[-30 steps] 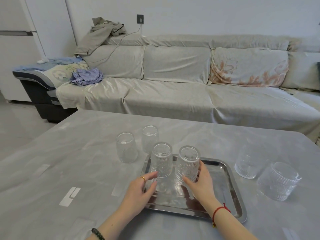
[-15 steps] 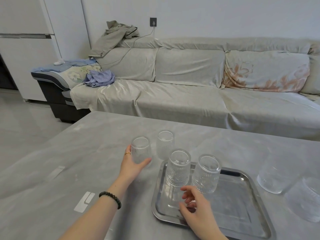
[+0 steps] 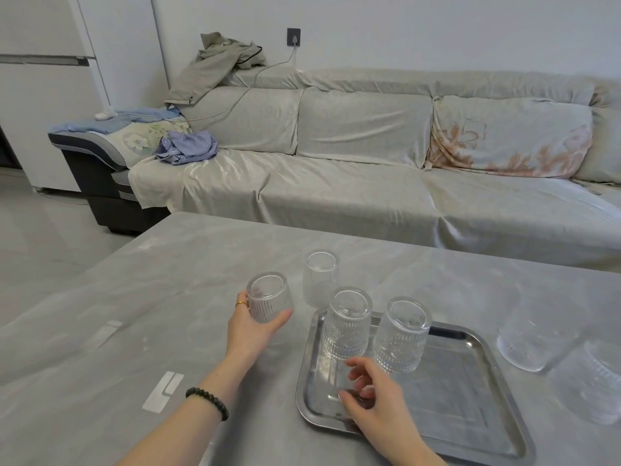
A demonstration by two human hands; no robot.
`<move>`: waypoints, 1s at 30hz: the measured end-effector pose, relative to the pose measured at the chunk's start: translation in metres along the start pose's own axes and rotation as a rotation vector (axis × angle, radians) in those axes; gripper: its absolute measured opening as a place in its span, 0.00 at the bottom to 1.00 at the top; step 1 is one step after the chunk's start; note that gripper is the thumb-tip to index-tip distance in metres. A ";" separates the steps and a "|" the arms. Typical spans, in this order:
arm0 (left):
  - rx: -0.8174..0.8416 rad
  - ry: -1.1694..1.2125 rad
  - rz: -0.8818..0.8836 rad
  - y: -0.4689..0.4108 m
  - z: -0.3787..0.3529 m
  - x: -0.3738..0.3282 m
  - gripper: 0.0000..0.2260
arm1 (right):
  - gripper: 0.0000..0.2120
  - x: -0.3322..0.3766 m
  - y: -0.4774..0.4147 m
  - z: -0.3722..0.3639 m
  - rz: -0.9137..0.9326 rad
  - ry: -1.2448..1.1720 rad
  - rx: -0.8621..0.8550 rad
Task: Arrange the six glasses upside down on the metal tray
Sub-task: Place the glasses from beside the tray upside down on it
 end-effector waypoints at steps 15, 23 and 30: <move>0.510 0.201 -0.186 0.142 -0.006 -0.067 0.25 | 0.41 0.045 0.026 0.033 0.063 -0.164 -0.107; 0.400 -0.117 -0.345 0.139 0.006 -0.031 0.38 | 0.44 0.003 0.019 0.113 -0.023 -0.067 -0.344; 0.423 -0.542 -0.382 0.134 0.005 0.016 0.58 | 0.39 -0.031 -0.014 0.148 -0.132 0.045 -0.426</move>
Point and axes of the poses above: each hand's wrist, its own y-axis away from the middle knuckle, its own z-axis out of the back of the hand, x = y × z, the point moved 4 cm from there along -y, towards the middle knuckle, and after that the axes turned 13 degrees about -x, right-handed, at the moved point
